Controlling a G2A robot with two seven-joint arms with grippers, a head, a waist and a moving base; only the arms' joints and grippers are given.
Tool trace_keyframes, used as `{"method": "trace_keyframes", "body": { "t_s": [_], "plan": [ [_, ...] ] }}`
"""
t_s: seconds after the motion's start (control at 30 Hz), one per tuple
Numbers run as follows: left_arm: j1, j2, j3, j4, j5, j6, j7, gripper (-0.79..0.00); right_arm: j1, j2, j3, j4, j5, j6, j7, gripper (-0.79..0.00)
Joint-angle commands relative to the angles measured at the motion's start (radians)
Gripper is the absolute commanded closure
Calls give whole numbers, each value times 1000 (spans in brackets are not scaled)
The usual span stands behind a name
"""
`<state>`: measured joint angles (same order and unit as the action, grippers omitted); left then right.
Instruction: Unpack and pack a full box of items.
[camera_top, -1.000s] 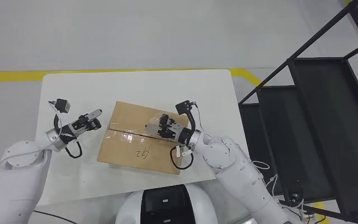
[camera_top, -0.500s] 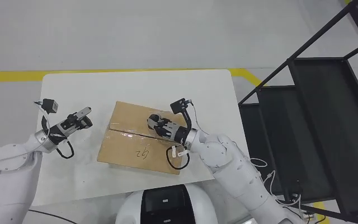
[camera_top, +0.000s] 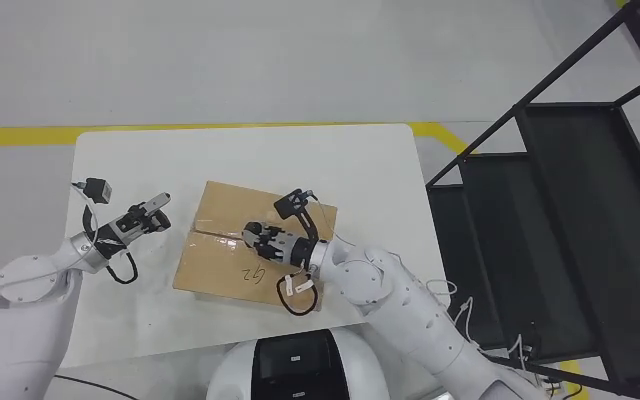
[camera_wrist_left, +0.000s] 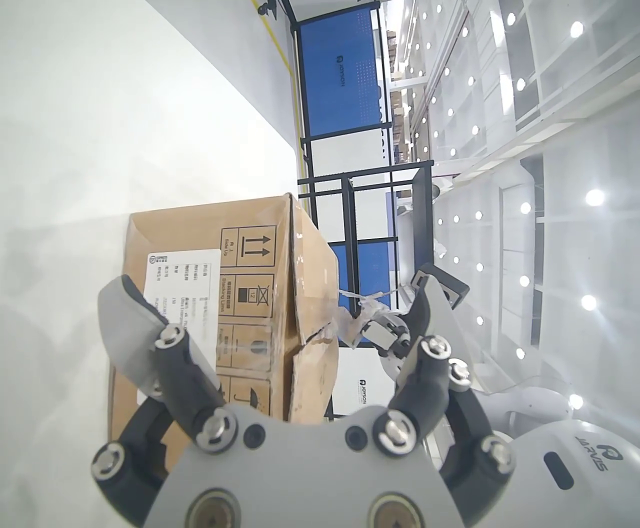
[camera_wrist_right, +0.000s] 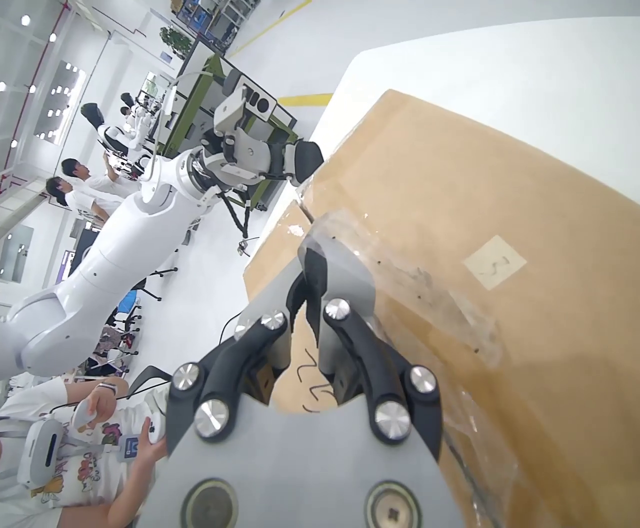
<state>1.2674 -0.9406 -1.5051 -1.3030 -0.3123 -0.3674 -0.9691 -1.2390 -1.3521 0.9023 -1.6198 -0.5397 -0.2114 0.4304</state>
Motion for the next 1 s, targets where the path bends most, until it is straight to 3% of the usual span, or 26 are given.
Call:
{"method": "trace_keyframes", "body": {
  "t_s": [0.0,0.77,0.83,0.87,0.97],
  "plan": [
    [-1,0,0,0,0,1,0,-785,8,-3,-8,8,-2,3,-3,0],
    [7,4,-6,-5,-9,5,-5,-785,61,-30,-90,68,-133,86,-54,0],
    [9,4,-8,-5,-10,5,-4,-785,65,-32,-95,71,-137,91,-48,-727],
    [9,4,-9,-6,-10,6,-5,-785,67,-33,-97,71,-138,94,-45,-785],
    [10,5,-10,-5,-13,6,-7,-785,76,-36,-102,71,-137,96,-32,-785]
  ]
}}
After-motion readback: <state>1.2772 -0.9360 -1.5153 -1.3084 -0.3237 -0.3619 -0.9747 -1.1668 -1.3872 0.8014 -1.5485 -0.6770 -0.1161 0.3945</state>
